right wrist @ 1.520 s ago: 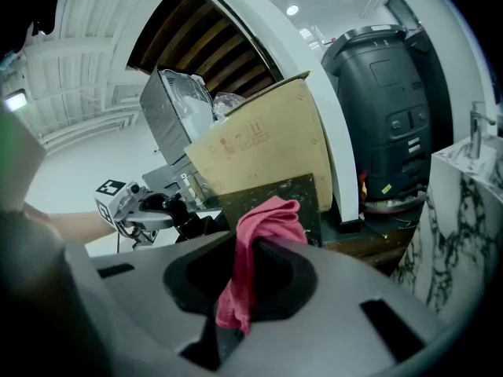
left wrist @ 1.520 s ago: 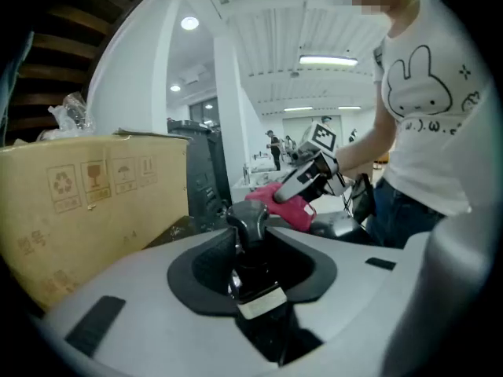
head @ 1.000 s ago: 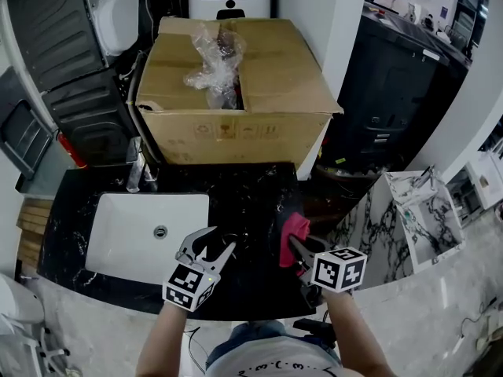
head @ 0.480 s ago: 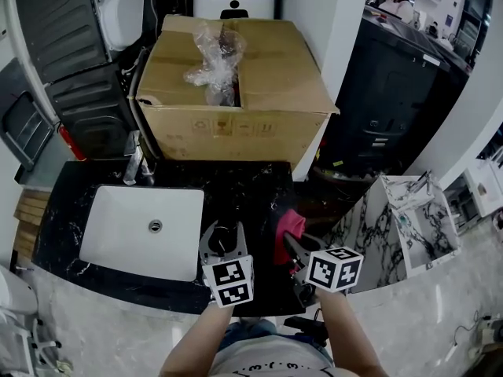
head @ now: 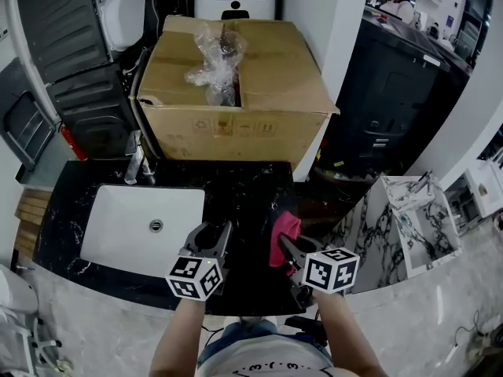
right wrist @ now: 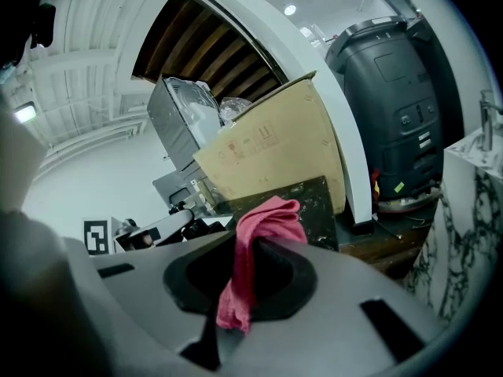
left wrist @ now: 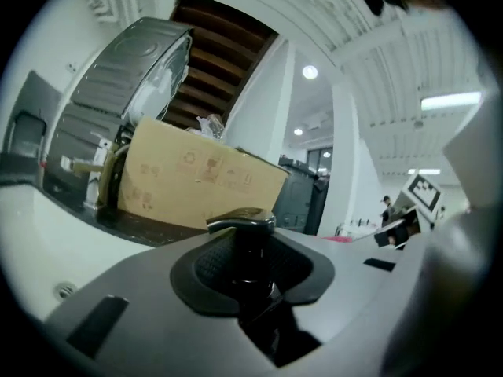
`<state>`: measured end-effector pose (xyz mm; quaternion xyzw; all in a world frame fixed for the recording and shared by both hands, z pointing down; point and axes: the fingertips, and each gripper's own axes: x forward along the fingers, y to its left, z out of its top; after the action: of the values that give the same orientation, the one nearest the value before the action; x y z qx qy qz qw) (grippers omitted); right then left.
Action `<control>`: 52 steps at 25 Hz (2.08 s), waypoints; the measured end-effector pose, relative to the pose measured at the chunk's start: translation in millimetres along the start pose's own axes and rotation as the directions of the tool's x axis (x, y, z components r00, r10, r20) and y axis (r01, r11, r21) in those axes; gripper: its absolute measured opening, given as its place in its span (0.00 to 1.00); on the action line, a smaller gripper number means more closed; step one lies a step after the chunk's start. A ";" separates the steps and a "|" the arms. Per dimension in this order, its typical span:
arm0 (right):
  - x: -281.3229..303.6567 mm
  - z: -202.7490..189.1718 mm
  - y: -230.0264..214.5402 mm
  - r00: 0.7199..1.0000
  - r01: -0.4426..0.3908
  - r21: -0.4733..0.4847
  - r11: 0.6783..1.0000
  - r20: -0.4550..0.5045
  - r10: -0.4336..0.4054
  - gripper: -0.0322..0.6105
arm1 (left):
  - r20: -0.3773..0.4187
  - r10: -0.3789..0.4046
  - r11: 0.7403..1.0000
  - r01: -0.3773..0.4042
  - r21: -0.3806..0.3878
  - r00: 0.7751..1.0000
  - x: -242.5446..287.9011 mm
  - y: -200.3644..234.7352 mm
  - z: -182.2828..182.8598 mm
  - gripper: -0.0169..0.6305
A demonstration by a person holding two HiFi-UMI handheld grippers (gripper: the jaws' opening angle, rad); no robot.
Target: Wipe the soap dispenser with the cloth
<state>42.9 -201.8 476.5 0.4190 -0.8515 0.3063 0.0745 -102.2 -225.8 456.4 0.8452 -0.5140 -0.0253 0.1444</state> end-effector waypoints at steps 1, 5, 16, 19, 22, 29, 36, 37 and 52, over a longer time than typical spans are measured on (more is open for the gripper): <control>1.8 -0.9 2.5 1.000 -0.007 -0.001 1.000 -0.003 0.007 0.13 | 0.026 -0.057 0.996 0.058 -0.063 0.998 -3.6 4.1 2.0 0.19; 12.1 -2.4 17.5 0.999 -0.048 -0.006 0.999 -0.021 0.048 0.13 | 0.121 -0.209 0.949 0.231 -0.213 0.970 -16.7 16.2 3.9 0.19; 62.4 -8.4 89.2 0.973 -0.219 -0.127 0.967 -0.106 0.206 0.13 | 0.111 -0.174 0.945 0.198 -0.262 0.978 -25.7 24.7 -0.7 0.19; 65.6 -22.7 80.7 0.977 -0.176 -0.154 0.972 -0.147 0.153 0.13 | 0.115 -0.155 0.940 0.183 -0.289 0.981 -27.2 29.3 -1.8 0.19; 63.5 -37.7 60.9 0.977 -0.110 -0.165 0.980 -0.200 0.076 0.13 | 0.101 -0.164 0.948 0.185 -0.260 0.981 -25.8 26.1 -1.2 0.19; 59.9 -55.4 41.8 0.969 -0.027 -0.146 0.989 -0.245 -0.010 0.13 | 0.050 -0.198 0.964 0.204 -0.170 0.979 -19.9 14.3 0.2 0.19; 44.0 -16.0 61.0 0.996 -0.066 -0.070 0.995 -0.056 0.062 0.13 | 0.050 -0.195 0.963 0.201 -0.182 0.980 -20.5 16.4 -0.6 0.19; 45.3 -4.7 65.6 0.996 -0.088 -0.067 0.994 -0.019 0.087 0.13 | 0.049 -0.194 0.963 0.200 -0.180 0.980 -20.3 16.1 -0.4 0.19; 94.4 -18.3 21.8 0.986 0.025 -0.117 0.993 -0.160 -0.044 0.13 | 0.048 -0.180 0.968 0.186 -0.169 0.982 -21.1 16.6 -1.3 0.19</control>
<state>-36.3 -244.1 517.4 0.4023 -0.8515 0.2885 0.1728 -126.2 -214.2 459.8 0.8729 -0.4318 -0.0965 0.2057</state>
